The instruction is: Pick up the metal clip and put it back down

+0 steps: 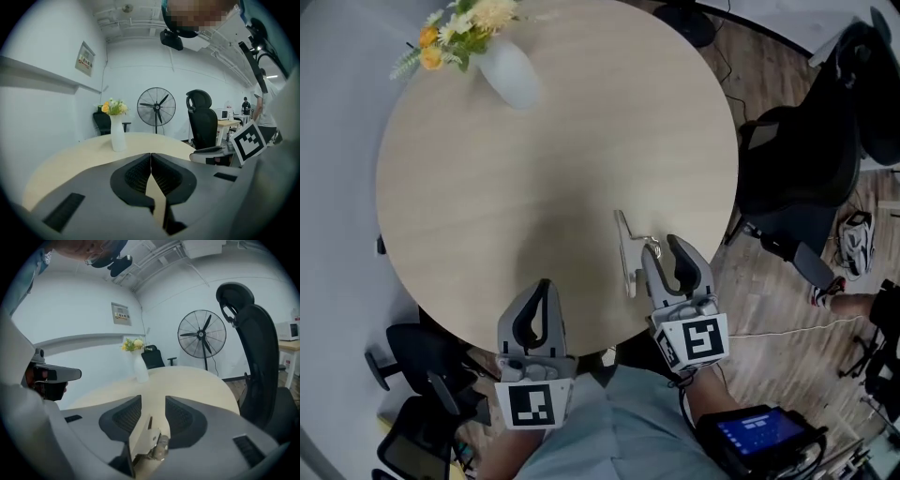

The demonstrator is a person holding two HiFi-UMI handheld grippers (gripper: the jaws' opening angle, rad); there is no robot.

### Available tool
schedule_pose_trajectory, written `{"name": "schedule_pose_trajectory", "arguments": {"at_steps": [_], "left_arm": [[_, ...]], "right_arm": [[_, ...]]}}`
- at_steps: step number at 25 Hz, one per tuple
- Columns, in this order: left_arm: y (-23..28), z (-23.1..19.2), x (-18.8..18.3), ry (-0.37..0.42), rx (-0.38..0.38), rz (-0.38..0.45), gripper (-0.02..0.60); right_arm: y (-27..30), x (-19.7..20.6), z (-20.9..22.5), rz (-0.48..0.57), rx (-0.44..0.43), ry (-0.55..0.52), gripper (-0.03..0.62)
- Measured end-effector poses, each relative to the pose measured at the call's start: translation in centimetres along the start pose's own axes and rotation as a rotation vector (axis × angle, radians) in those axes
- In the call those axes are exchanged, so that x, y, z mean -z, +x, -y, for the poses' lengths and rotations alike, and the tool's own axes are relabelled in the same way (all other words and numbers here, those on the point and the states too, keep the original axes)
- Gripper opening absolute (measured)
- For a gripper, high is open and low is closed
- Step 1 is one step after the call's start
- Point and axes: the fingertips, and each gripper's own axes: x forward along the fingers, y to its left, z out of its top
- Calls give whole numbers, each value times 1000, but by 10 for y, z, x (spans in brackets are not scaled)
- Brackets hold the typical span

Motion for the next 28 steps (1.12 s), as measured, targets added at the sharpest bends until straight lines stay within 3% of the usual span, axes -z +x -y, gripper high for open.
{"name": "schedule_pose_trajectory", "arguments": {"at_steps": [7, 14, 22, 28], "left_arm": [[27, 4, 63, -32, 31, -110, 20], [26, -5, 73, -33, 22, -115, 20], [-1, -15, 42, -28, -20, -41, 20], [-41, -24, -9, -25, -77, 79, 20]], "right_arm": [[20, 70, 11, -107, 9, 51, 144], [25, 89, 8, -163, 24, 45, 127], [20, 57, -20, -123, -29, 35, 49], [2, -12, -51, -14, -81, -30, 48]]}}
